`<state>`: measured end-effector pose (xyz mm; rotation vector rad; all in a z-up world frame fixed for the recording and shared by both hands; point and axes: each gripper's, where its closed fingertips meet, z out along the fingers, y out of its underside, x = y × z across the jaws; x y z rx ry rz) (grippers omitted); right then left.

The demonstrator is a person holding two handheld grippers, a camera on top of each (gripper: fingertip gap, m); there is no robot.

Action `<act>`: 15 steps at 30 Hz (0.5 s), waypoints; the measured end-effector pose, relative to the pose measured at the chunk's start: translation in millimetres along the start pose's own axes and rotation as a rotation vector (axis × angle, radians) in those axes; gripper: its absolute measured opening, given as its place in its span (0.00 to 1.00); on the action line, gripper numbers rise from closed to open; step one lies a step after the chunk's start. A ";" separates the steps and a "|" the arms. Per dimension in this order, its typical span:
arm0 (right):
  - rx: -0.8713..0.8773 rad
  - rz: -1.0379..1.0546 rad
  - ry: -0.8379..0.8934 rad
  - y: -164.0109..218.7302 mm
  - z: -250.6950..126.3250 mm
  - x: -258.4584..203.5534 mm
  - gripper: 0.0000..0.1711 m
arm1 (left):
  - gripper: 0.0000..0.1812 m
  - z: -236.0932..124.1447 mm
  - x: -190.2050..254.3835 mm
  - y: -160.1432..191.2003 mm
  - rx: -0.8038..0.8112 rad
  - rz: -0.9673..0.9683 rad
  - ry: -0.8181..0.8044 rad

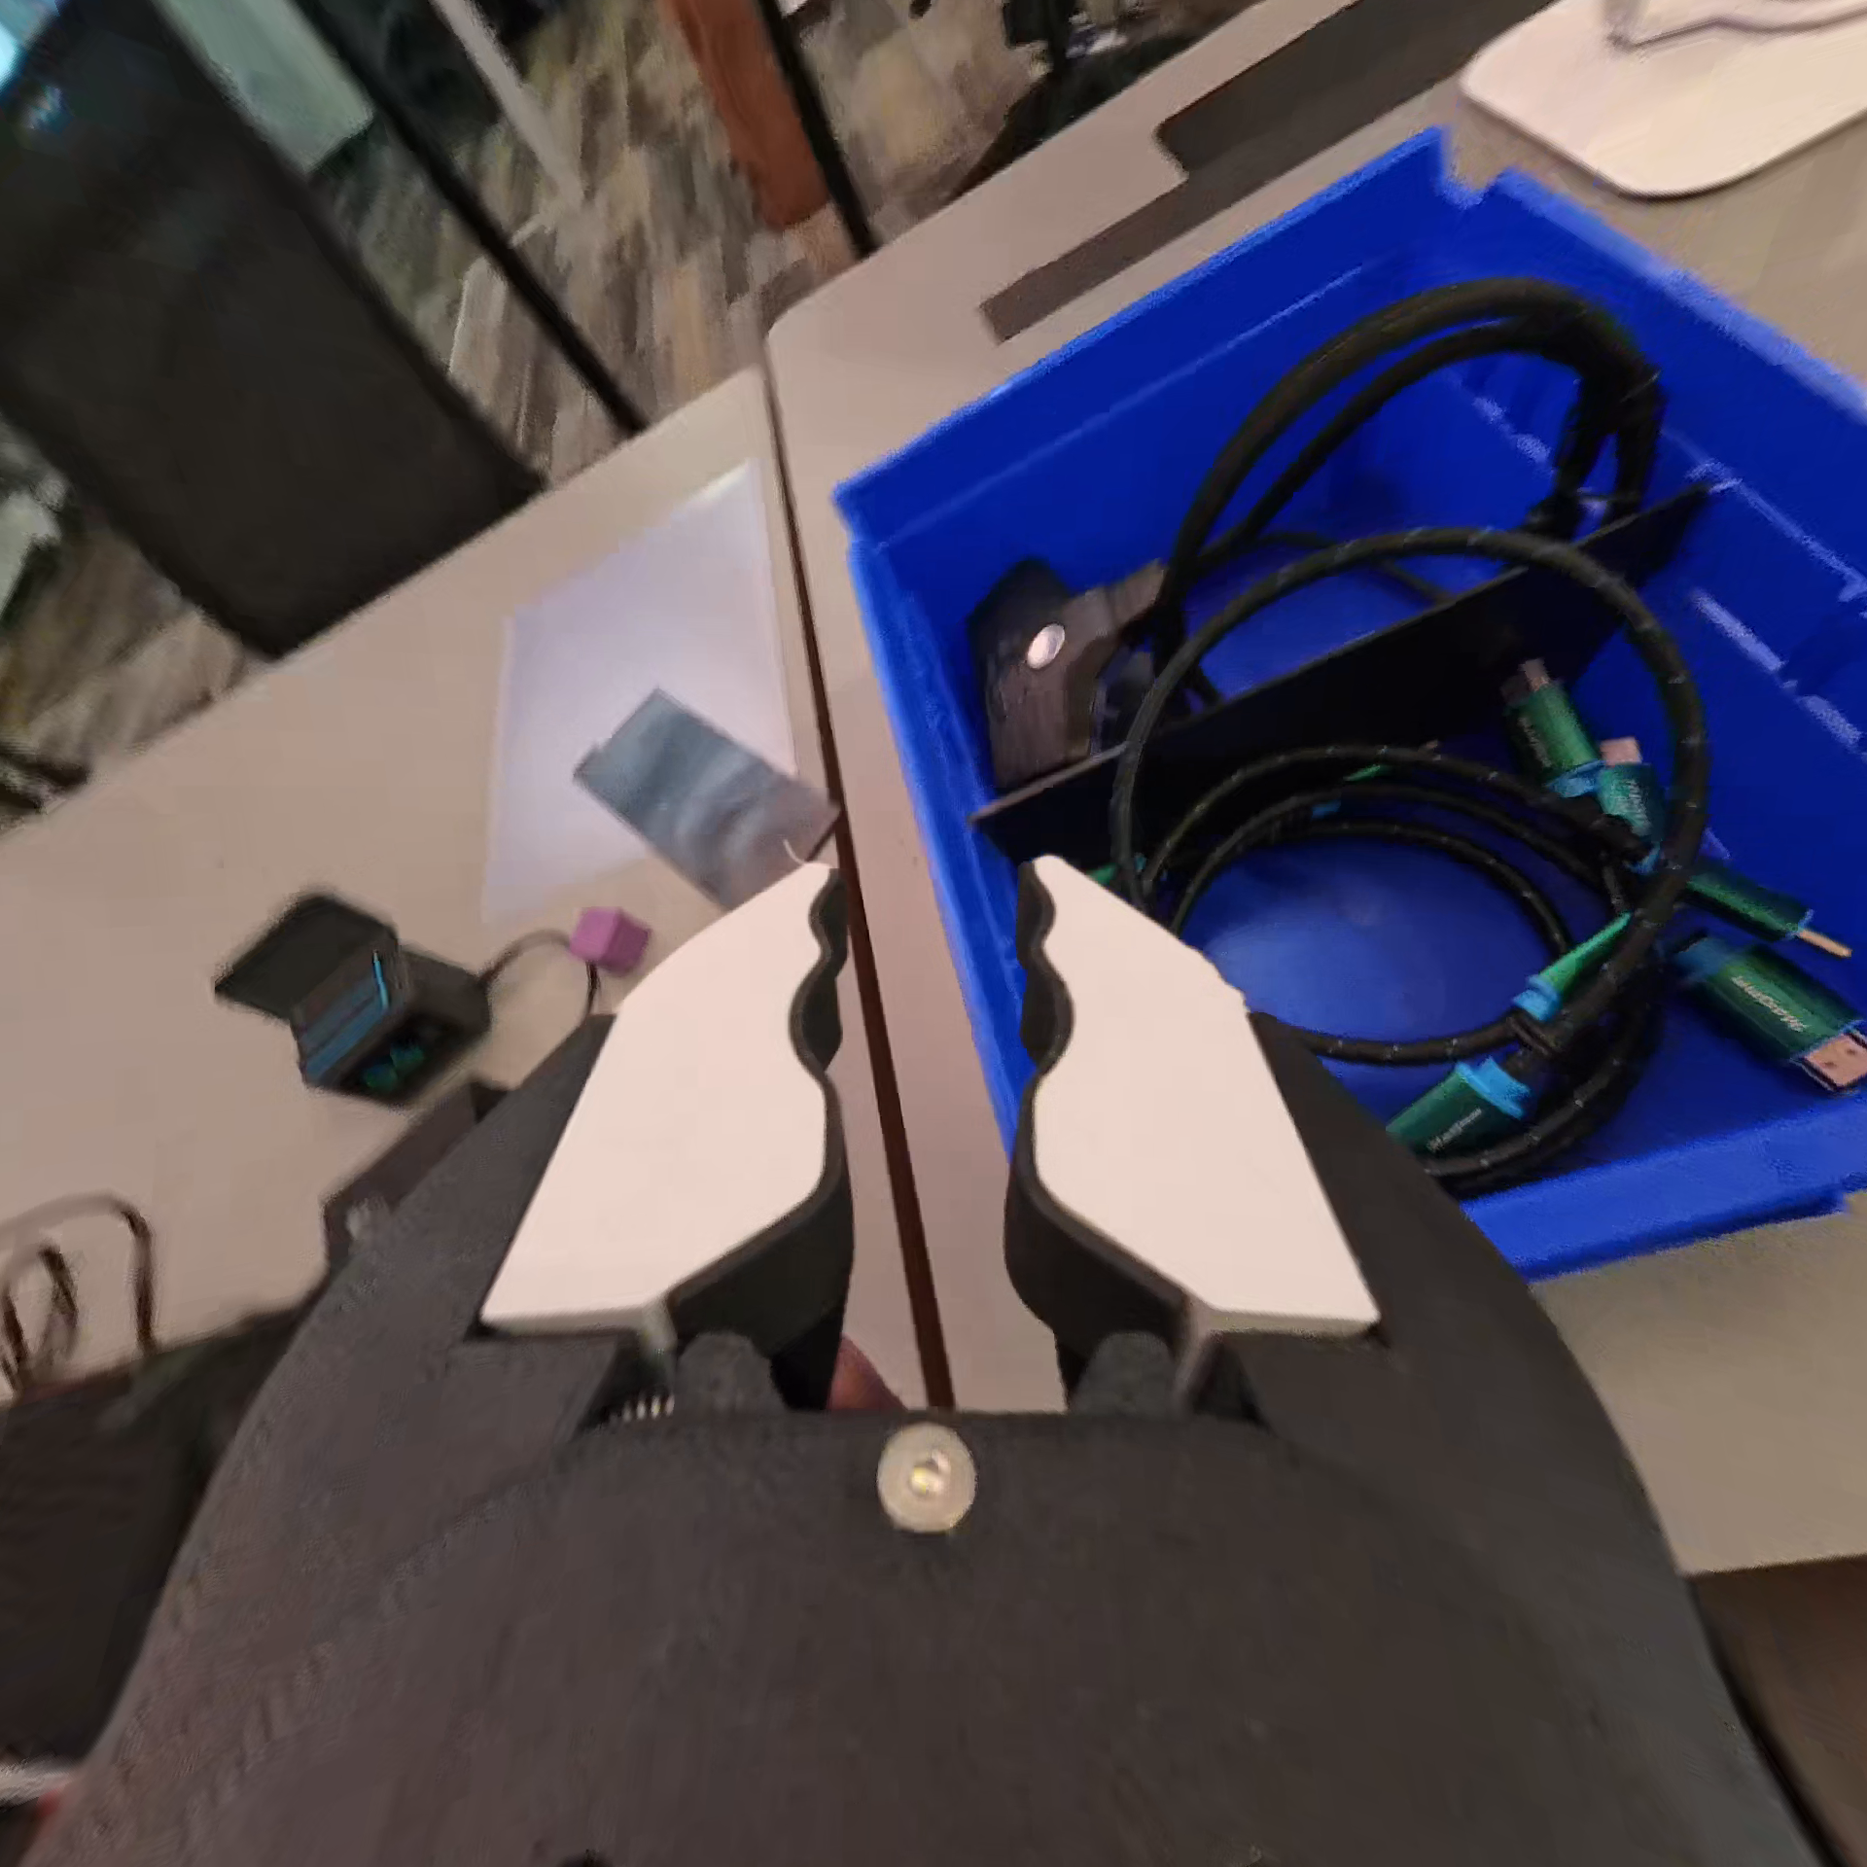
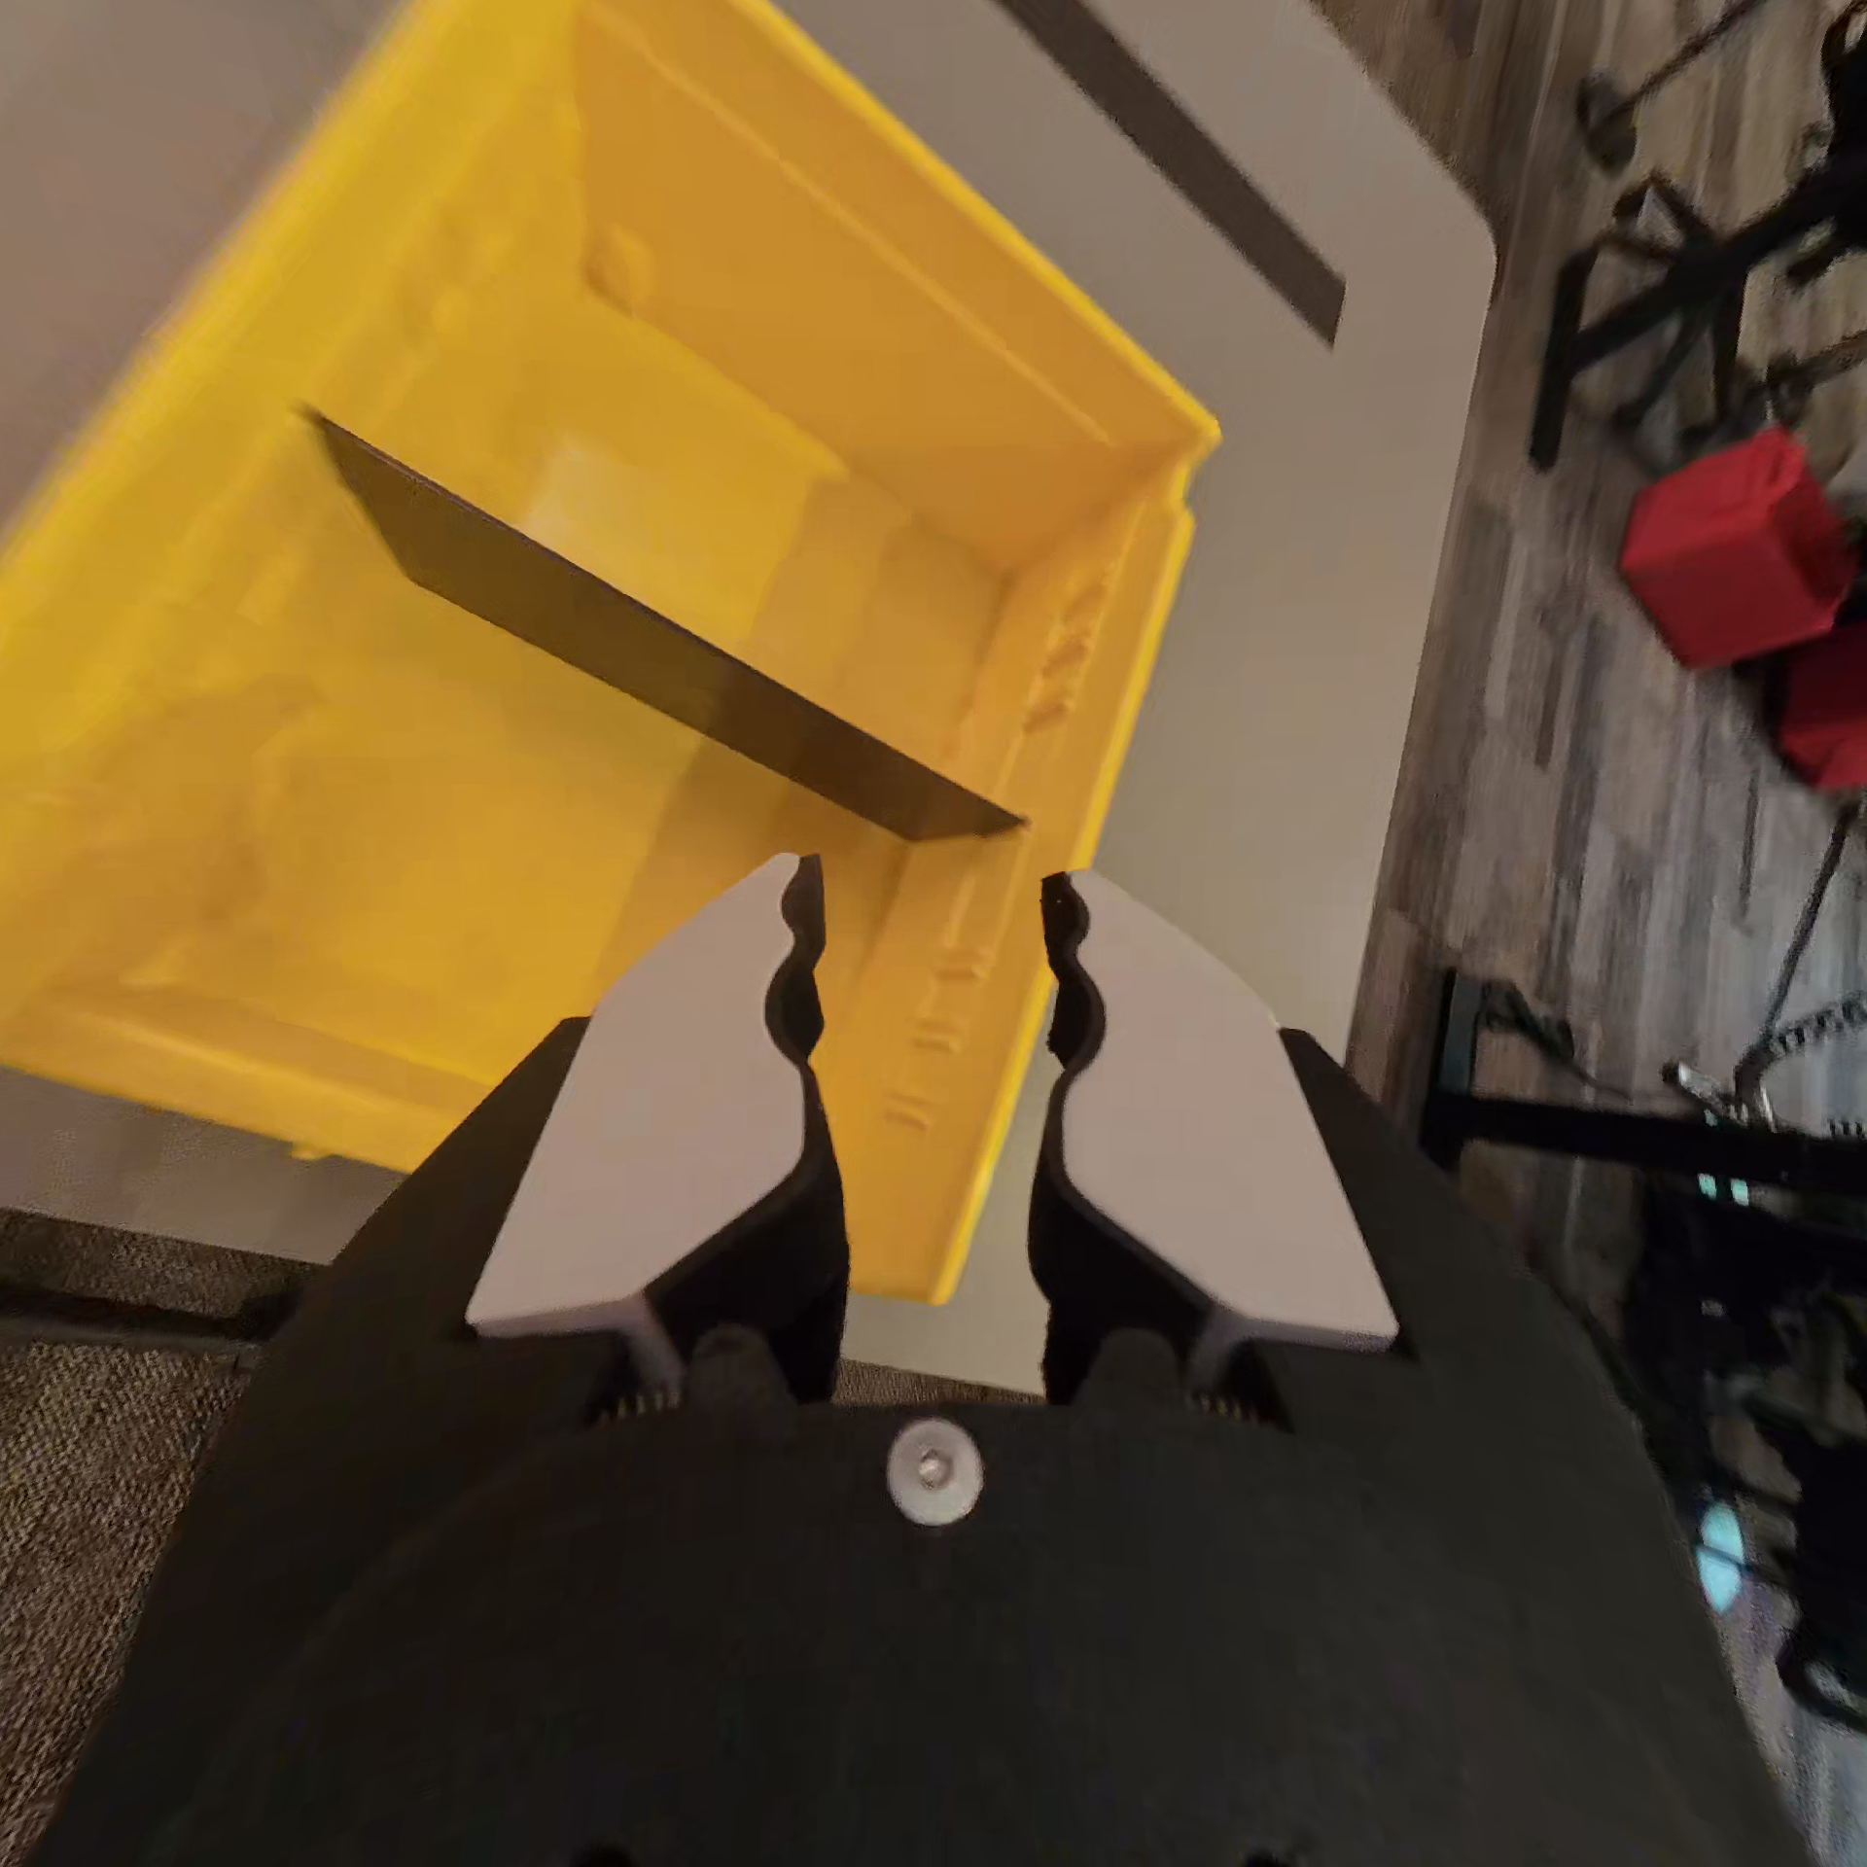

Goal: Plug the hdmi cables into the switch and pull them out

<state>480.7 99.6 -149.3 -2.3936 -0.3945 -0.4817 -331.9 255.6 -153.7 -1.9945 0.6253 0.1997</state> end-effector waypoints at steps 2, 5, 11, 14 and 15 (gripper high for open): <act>0.062 -0.032 -0.022 -17.2 -11.3 -19.4 0.23 | 0.17 11.2 6.4 -20.7 0.001 0.141 0.033; 0.124 -0.095 -0.088 -37.4 -22.5 -56.8 0.23 | 0.16 38.6 14.2 -45.5 -0.013 0.349 0.066; 0.233 -0.181 -0.180 -67.8 -38.9 -117.7 0.21 | 0.16 99.3 42.8 -56.8 -0.140 0.620 0.278; 0.273 -0.206 -0.225 -77.1 -43.2 -141.5 0.21 | 0.14 130.6 40.2 -40.1 -0.255 0.787 0.312; 0.283 -0.213 -0.235 -79.0 -43.7 -147.6 0.21 | 0.14 137.0 41.2 -34.0 -0.290 0.802 0.352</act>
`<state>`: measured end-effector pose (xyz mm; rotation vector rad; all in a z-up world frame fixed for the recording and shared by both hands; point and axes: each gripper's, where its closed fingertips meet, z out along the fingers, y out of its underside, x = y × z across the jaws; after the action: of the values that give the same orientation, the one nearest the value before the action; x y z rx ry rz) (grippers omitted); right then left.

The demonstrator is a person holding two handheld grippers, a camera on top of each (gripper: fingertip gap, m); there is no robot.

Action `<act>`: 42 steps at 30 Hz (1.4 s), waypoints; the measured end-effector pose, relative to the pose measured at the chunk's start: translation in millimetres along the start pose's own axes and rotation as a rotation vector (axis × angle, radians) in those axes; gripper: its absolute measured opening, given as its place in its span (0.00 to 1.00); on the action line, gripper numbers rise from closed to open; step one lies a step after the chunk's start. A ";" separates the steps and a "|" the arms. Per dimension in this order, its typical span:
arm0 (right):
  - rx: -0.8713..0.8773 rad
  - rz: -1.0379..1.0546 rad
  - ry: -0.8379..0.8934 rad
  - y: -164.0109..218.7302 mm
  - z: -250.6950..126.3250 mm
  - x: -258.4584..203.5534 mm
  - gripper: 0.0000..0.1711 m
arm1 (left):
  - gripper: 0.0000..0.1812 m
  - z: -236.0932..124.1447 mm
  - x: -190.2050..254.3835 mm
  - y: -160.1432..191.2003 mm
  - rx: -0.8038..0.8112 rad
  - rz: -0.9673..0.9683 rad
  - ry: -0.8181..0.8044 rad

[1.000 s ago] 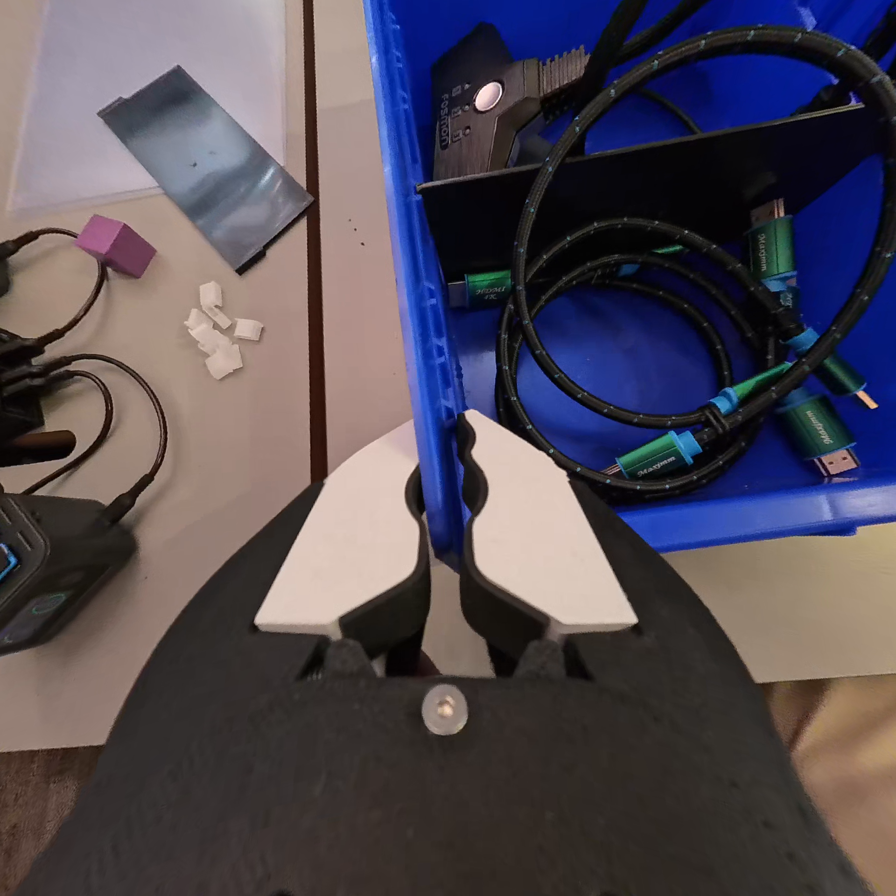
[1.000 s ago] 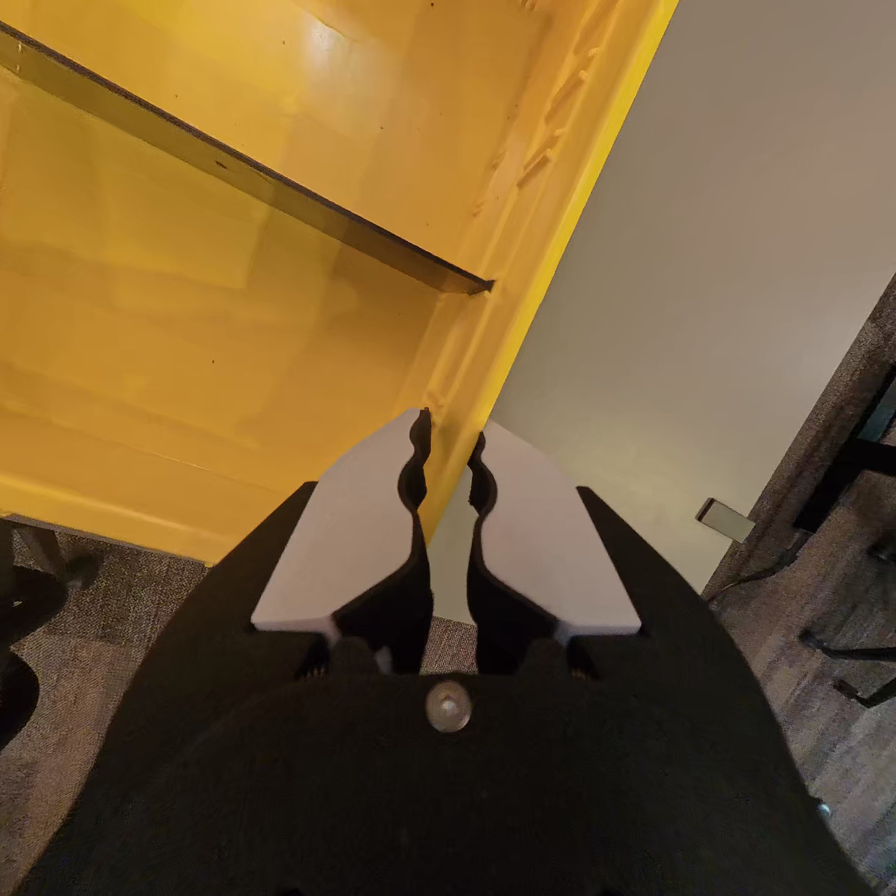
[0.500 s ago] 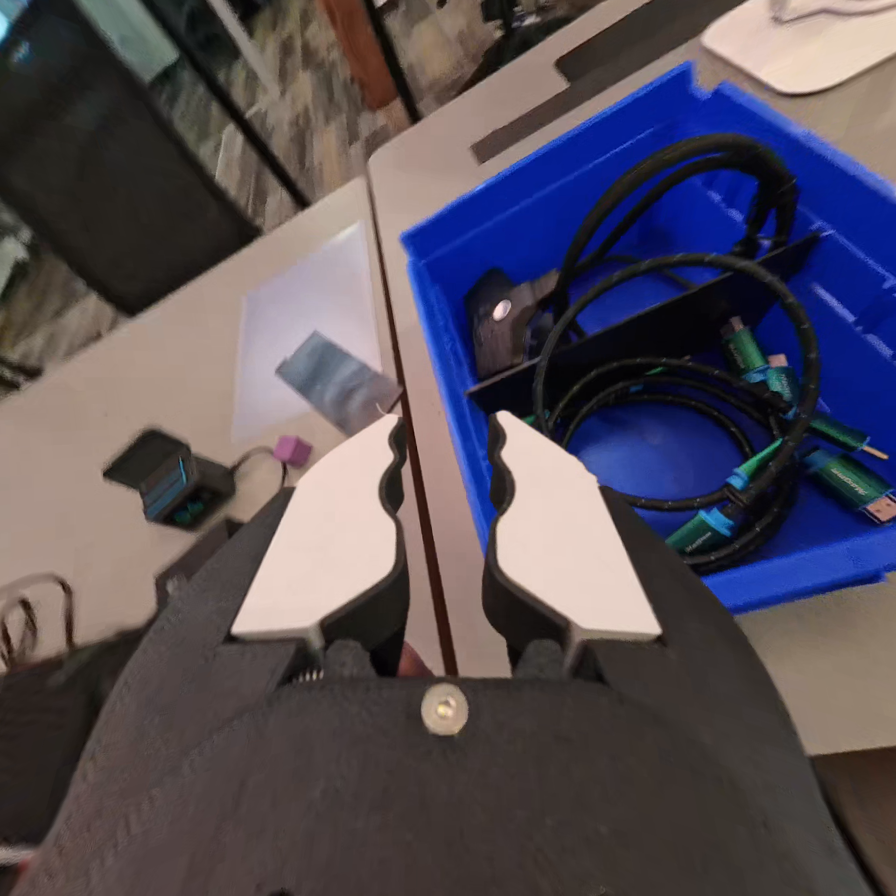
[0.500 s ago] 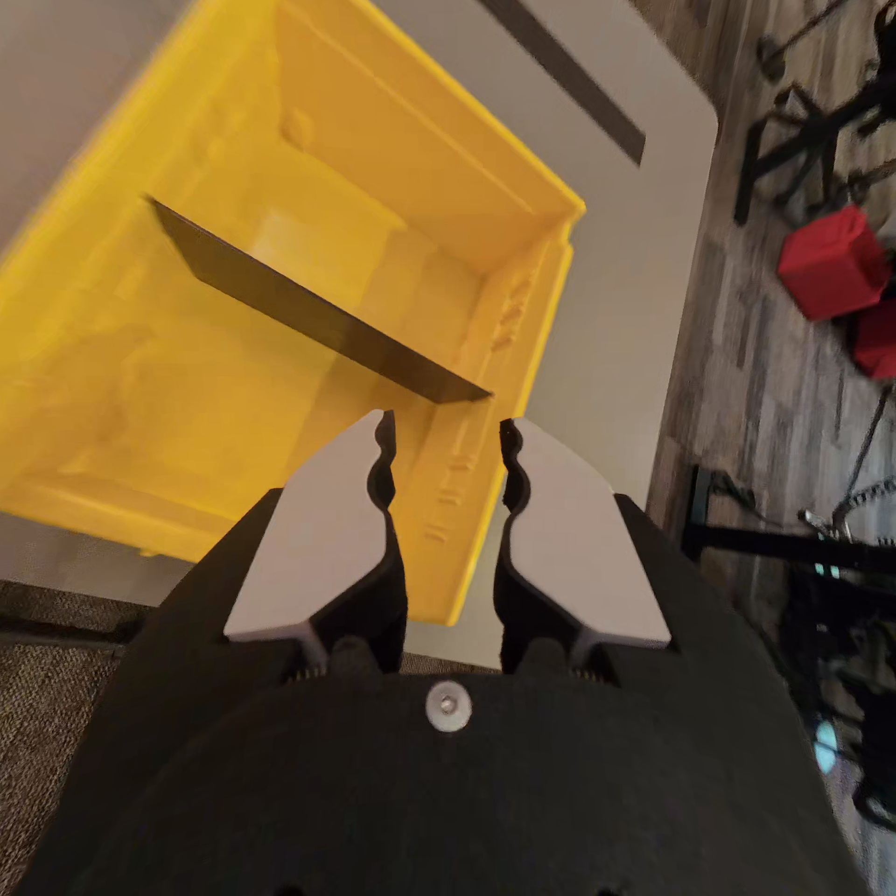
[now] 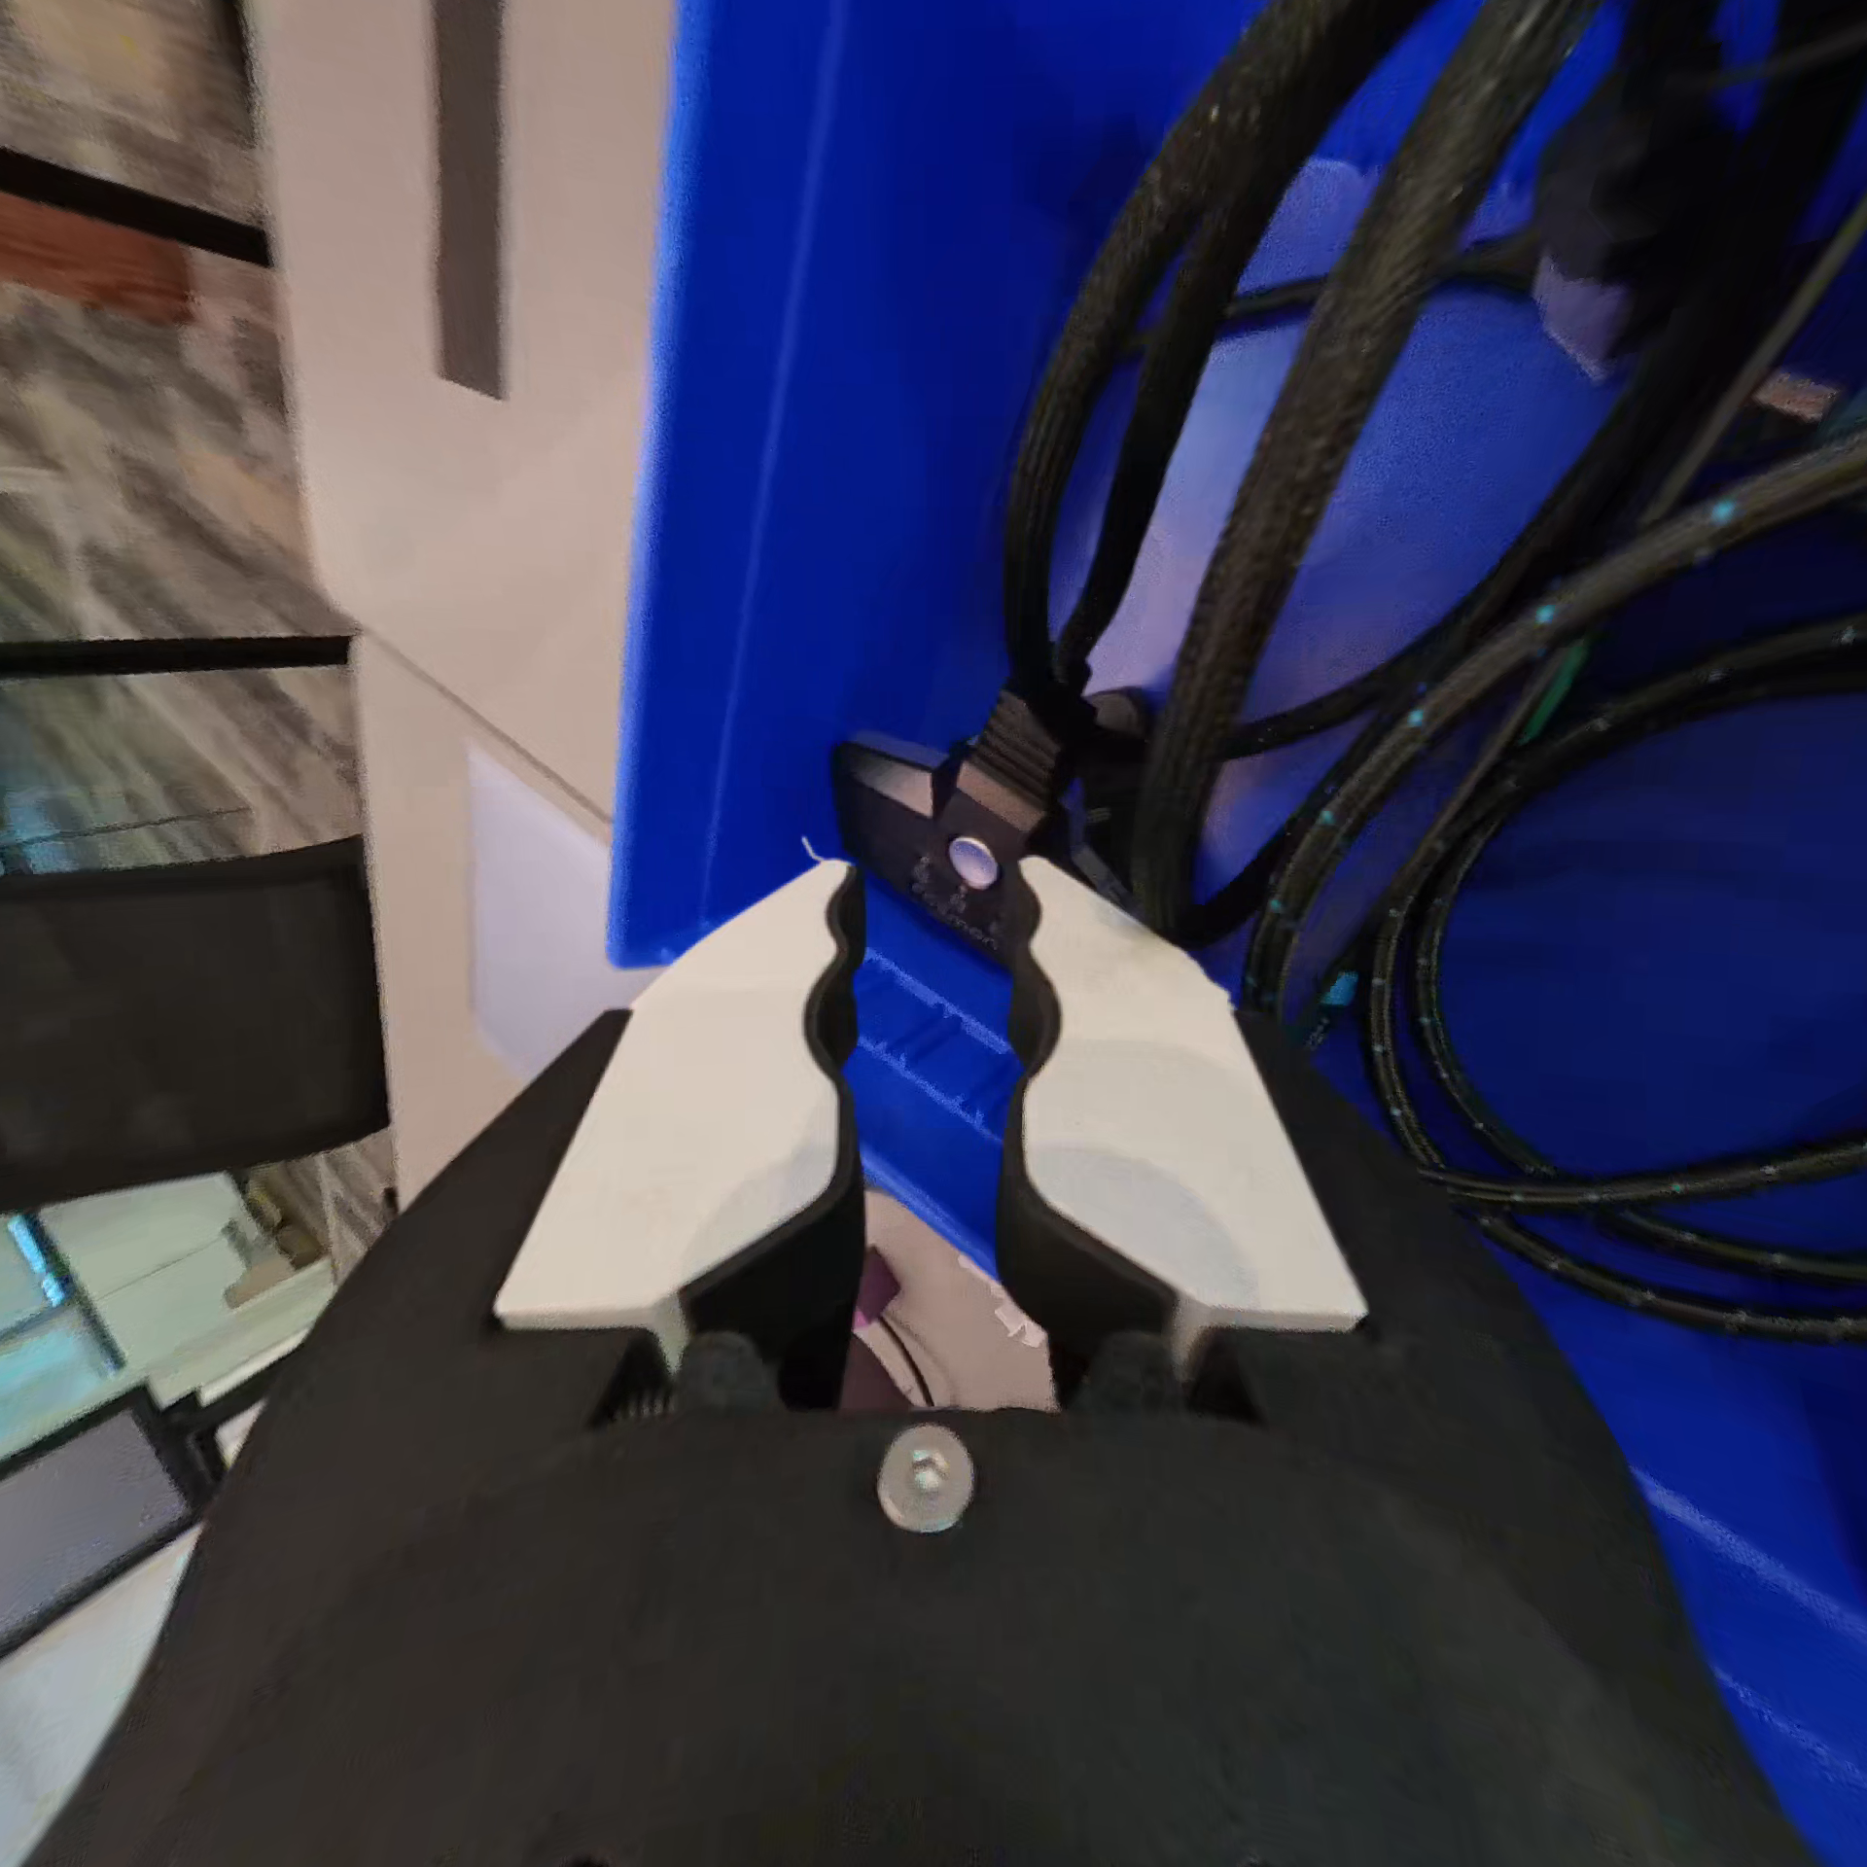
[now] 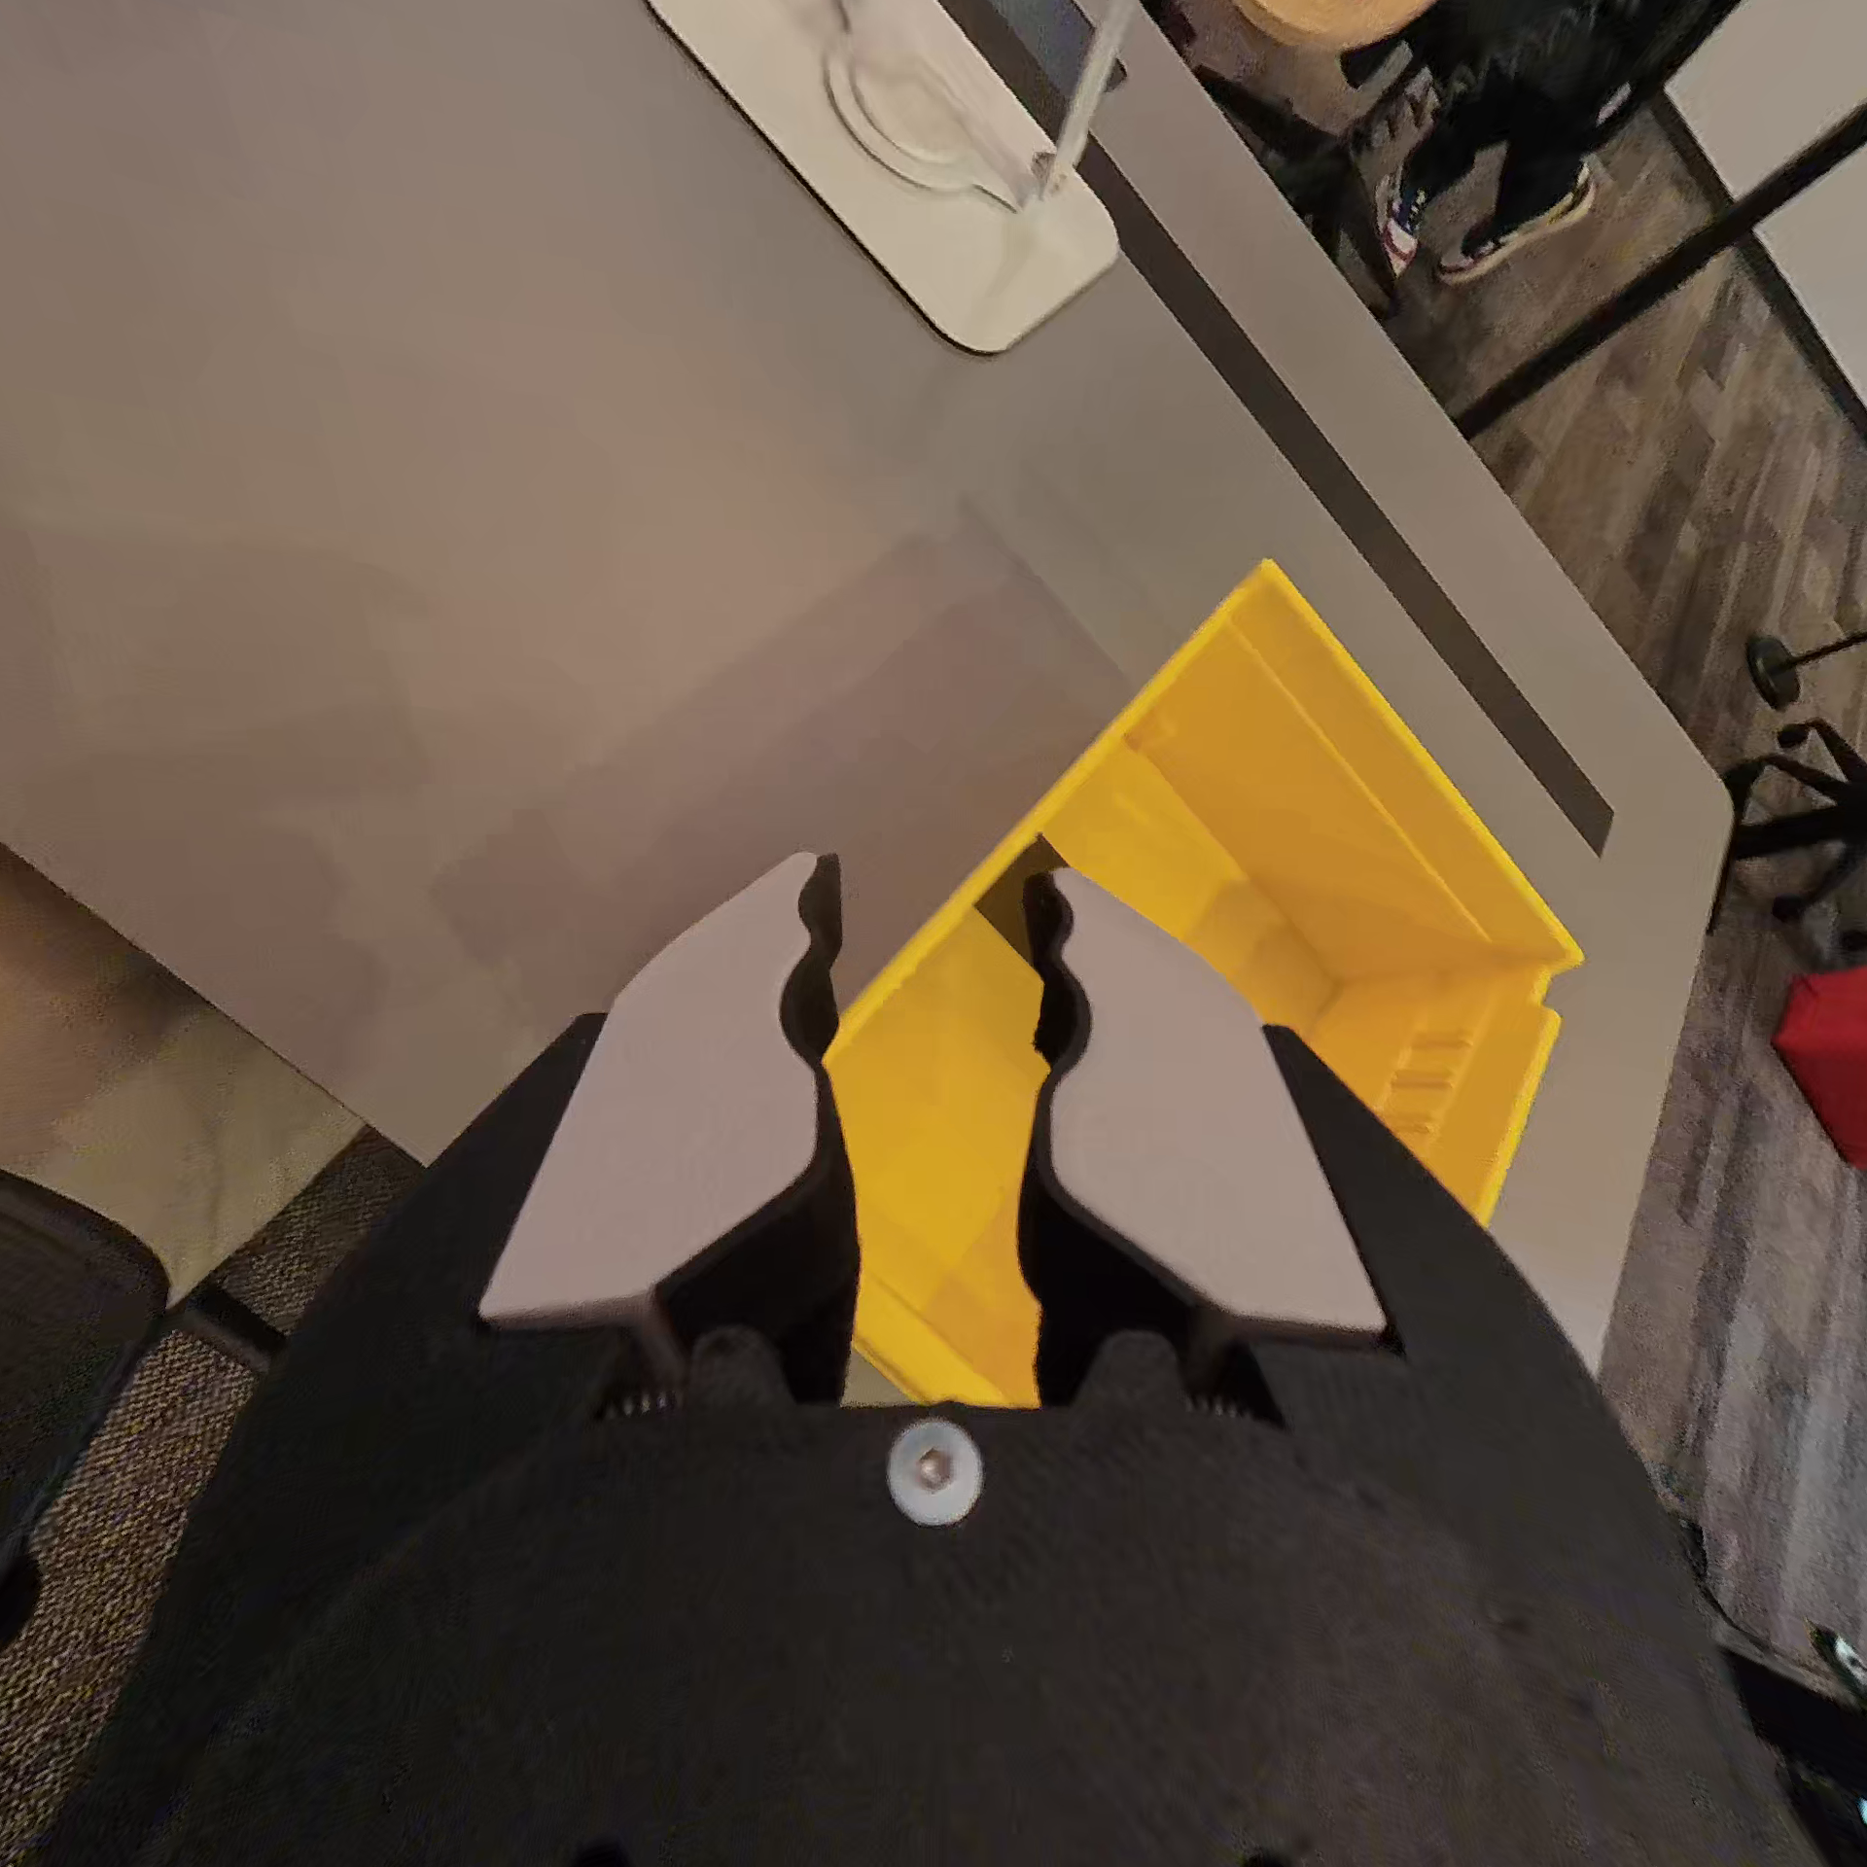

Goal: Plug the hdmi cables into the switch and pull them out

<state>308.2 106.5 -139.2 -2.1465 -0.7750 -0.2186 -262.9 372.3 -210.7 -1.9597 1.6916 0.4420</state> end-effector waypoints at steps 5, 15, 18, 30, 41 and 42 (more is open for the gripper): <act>0.029 0.013 -0.061 -5.1 8.2 -20.6 0.20 | 0.17 16.6 0.5 -2.0 0.019 0.033 0.153; 0.049 0.065 -0.095 -3.9 18.0 -23.6 0.20 | 0.15 30.9 18.9 -5.4 0.019 0.169 0.366; 0.048 0.080 -0.096 -2.5 19.4 -22.6 0.20 | 0.18 37.1 28.1 -4.5 0.000 0.251 0.378; 0.039 0.073 -0.134 -9.7 34.5 -34.4 0.19 | 0.20 57.4 29.9 -23.3 0.051 0.391 0.265; 0.058 0.062 -0.165 -15.2 36.0 -43.8 0.19 | 0.16 26.7 -2.8 -35.7 0.067 0.370 0.029; 0.062 0.064 -0.170 -16.0 36.1 -44.4 0.19 | 0.16 18.7 -9.6 -36.4 0.073 0.362 -0.007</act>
<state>259.5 121.2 -170.0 -2.1466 -0.7968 0.0220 -227.3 394.2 -214.8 -1.5990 2.0348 0.5061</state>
